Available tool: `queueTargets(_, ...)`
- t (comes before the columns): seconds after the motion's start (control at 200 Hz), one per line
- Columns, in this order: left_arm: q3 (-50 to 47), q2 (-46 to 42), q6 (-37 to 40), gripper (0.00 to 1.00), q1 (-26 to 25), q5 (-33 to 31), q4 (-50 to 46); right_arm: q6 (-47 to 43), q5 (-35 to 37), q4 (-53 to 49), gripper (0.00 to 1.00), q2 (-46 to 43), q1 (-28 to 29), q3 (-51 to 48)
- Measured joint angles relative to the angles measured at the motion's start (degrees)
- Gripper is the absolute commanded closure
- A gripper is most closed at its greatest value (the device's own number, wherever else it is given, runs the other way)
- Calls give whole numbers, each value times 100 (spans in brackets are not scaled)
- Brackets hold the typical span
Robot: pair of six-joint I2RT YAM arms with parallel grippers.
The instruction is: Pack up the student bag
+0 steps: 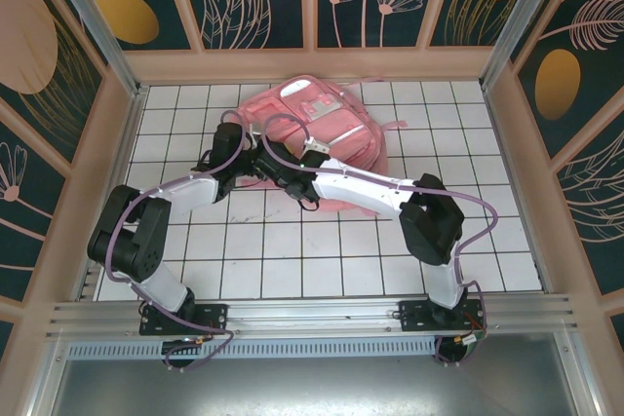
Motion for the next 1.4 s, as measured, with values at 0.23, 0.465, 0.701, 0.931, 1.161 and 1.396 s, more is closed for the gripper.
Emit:
queueTargets(0.23, 0, 11, 63, 100, -98, 35, -7, -157, 4, 210, 98, -382, -33, -551)
queueTargets(0.465, 0, 11, 125, 100, -219, 199, -7, -787, -225, 632, 88, -1091, -164, -1388)
queueTargets(0.701, 0, 13, 195, 100, -219, 262, -4, -1445, -461, 922, 91, -1563, -319, -1895)
queueTargets(0.931, 0, 13, 254, 100, -219, 262, -28, -1880, -573, 1040, 85, -1690, -376, -2057)
queueTargets(1.161, 0, 13, 413, 100, -107, 125, -199, -2170, -225, 728, 76, -2387, -745, -2938)
queueTargets(1.396, 0, 13, 551, 100, 22, 26, -267, -3018, -420, 1088, 64, -3270, -1185, -3517)
